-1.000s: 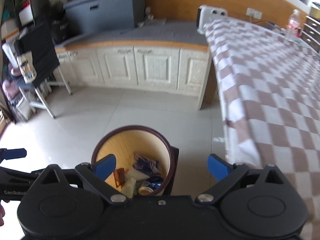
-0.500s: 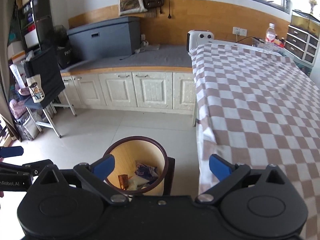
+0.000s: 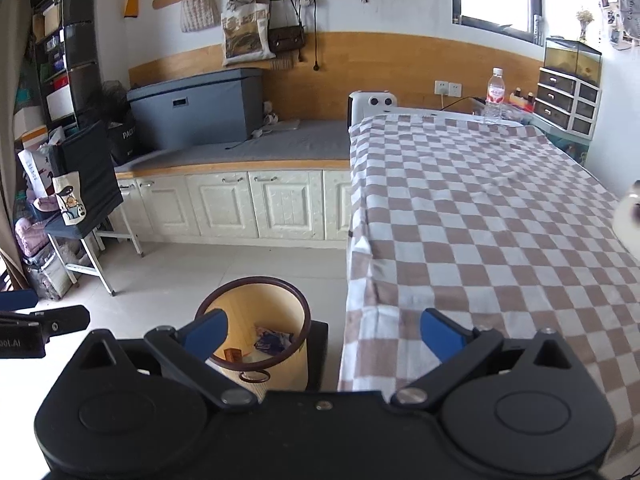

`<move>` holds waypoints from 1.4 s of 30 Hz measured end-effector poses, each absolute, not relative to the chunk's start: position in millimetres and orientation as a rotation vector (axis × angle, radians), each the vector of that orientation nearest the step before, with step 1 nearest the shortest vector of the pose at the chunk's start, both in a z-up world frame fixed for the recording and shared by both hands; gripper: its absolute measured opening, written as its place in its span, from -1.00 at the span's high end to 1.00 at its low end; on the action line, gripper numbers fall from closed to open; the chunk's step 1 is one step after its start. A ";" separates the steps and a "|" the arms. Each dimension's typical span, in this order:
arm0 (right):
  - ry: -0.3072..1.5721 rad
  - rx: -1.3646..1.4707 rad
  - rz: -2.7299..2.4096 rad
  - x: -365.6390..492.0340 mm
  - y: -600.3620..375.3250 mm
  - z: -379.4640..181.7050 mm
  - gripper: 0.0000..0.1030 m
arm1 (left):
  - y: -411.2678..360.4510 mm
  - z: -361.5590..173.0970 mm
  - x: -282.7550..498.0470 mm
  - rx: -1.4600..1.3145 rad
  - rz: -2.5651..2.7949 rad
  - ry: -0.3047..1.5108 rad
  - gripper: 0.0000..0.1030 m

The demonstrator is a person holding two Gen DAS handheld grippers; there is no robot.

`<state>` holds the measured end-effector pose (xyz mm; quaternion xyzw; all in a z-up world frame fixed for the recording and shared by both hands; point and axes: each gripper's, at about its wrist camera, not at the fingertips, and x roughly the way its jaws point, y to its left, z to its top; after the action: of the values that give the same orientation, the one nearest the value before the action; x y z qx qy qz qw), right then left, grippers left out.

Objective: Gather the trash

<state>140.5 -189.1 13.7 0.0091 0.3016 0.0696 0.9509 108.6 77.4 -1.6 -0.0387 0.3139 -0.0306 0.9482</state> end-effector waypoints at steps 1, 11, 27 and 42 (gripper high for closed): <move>0.611 0.024 0.143 135.8 -190.3 13.7 -1.00 | 76.0 -0.5 104.0 -0.078 -0.062 0.632 -1.00; 0.568 0.037 0.129 94.9 -198.7 12.0 -1.00 | 58.1 1.5 67.6 -0.009 -0.017 0.569 -1.00; 0.518 -0.011 0.056 54.7 -187.8 2.7 -1.00 | 54.0 -7.3 43.0 0.001 0.013 0.555 -1.00; 0.493 -0.016 0.031 39.2 -187.3 5.4 -1.00 | 53.7 -7.1 36.7 0.000 -0.003 0.548 -1.00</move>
<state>39.2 -187.3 5.4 -0.0080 0.2441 0.0153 0.9696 36.7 53.7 -7.1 0.0002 0.2704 -0.0014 0.9628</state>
